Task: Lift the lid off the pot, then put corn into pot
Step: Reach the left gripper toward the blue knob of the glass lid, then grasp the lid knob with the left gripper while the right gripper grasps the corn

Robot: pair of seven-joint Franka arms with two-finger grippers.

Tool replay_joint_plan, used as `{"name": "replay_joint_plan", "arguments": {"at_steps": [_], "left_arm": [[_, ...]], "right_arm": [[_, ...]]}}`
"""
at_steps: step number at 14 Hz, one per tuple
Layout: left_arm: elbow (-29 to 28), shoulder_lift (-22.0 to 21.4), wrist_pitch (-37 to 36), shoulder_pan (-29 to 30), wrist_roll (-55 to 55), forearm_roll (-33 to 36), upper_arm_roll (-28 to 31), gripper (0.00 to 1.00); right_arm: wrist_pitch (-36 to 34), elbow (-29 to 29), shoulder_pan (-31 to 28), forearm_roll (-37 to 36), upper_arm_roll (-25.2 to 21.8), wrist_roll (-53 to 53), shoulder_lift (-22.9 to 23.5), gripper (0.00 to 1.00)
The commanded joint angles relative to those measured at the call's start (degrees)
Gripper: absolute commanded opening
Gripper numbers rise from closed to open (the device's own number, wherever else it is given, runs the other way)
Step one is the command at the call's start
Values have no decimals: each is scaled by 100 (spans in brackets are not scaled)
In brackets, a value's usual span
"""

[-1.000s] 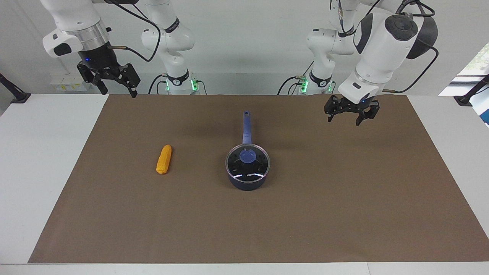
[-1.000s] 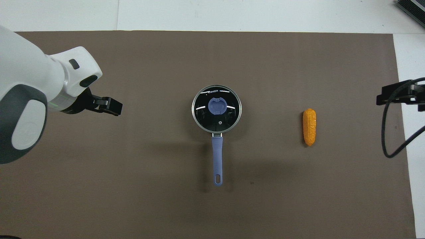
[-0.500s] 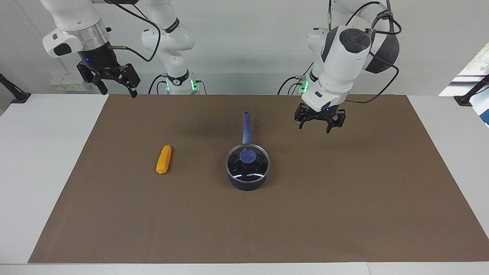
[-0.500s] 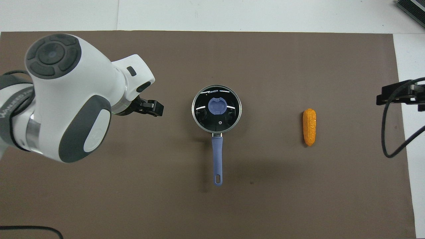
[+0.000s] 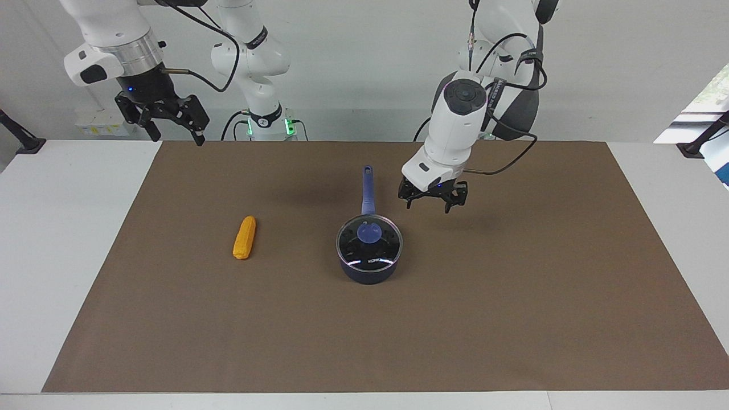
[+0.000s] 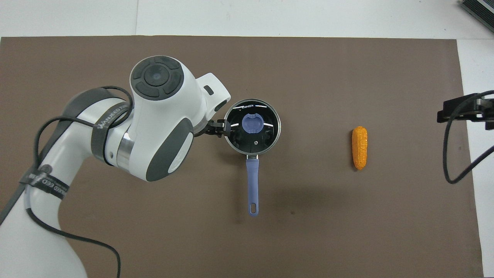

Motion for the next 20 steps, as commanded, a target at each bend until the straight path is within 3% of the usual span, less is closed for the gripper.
{"name": "replay_joint_plan", "arguments": {"at_steps": [1,3,8,12,15,20], "left_arm": [[485,408,152,-266,-520,92,101,100],[951,725,240,-388,-1064,84,101,100],[979,813,661,-494,-1515,92,83,100],[927,981,1118,-644,-1620,101,83,100],[586,920,1707,-696,-1629,110,74,100],[355,954,1717,-837,-1821,110,100,100]], "right_arm": [[293,-398,-65,61,27,-13,-156,100],[618,-688,-65,52,27,4,-270,100],[672,-742,-65,52,27,13,-262,100],[970,-1216,-74,61,27,13,-262,100],[1611,-1795,-65,61,27,4,-209,100],[2657,-2491,-13,61,36,-13,167,100]]}}
